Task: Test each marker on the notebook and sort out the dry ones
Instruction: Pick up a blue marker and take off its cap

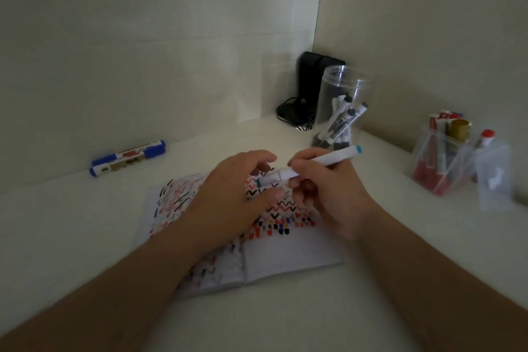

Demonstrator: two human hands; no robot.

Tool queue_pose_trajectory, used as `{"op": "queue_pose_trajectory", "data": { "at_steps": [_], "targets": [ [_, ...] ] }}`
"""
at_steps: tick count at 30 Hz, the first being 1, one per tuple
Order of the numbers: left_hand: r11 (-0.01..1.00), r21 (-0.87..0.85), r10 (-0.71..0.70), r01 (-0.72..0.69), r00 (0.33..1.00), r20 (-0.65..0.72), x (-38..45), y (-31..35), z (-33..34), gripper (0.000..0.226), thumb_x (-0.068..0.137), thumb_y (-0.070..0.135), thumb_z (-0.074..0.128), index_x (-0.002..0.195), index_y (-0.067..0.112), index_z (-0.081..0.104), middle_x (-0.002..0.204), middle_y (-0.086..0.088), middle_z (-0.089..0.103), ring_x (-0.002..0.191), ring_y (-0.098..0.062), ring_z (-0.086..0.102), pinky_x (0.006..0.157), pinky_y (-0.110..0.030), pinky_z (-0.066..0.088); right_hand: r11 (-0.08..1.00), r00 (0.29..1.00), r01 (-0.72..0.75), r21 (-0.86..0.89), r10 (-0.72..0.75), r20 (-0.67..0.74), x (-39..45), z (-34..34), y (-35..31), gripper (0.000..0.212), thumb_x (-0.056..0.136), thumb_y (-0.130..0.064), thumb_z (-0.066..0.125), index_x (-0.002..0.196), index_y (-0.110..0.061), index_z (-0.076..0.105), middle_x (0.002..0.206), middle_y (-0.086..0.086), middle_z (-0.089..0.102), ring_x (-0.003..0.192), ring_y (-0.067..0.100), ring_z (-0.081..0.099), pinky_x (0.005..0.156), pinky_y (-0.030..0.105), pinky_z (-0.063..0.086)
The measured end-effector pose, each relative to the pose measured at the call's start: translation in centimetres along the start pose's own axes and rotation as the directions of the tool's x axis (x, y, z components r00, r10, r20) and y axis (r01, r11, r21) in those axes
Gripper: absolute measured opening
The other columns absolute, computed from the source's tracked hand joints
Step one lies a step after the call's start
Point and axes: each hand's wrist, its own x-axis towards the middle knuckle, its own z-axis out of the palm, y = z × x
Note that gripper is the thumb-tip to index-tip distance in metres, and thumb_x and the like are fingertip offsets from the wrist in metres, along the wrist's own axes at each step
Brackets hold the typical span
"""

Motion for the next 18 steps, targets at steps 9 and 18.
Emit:
{"op": "queue_pose_trajectory", "data": {
  "at_steps": [9, 18],
  "targets": [
    [0.99, 0.051, 0.125, -0.131, 0.986, 0.111, -1.2, 0.8, 0.2, 0.027, 0.106, 0.044, 0.042, 0.115, 0.025, 0.058, 0.094, 0.01, 0.064, 0.082, -0.007, 0.058, 0.076, -0.032, 0.048, 0.992, 0.98, -0.099, 0.079, 0.083, 0.182, -0.8, 0.4, 0.0, 0.026, 0.094, -0.003, 0.065, 0.074, -0.011, 0.051, 0.064, 0.014, 0.061, 0.048, 0.018, 0.05, 0.044, 0.024, 0.035],
    [0.997, -0.036, 0.079, -0.074, 0.983, 0.167, -1.6, 2.2, -0.3, 0.019, 0.107, 0.038, 0.042, 0.101, 0.023, 0.052, 0.06, 0.002, 0.05, 0.057, -0.02, 0.052, 0.052, -0.032, 0.041, 0.981, 0.971, -0.147, 0.129, 0.118, 0.209, -1.0, 0.7, 0.2, 0.024, 0.095, -0.005, 0.065, 0.073, -0.012, 0.056, 0.059, 0.013, 0.057, 0.044, 0.015, 0.048, 0.039, 0.021, 0.033]
  ]
}}
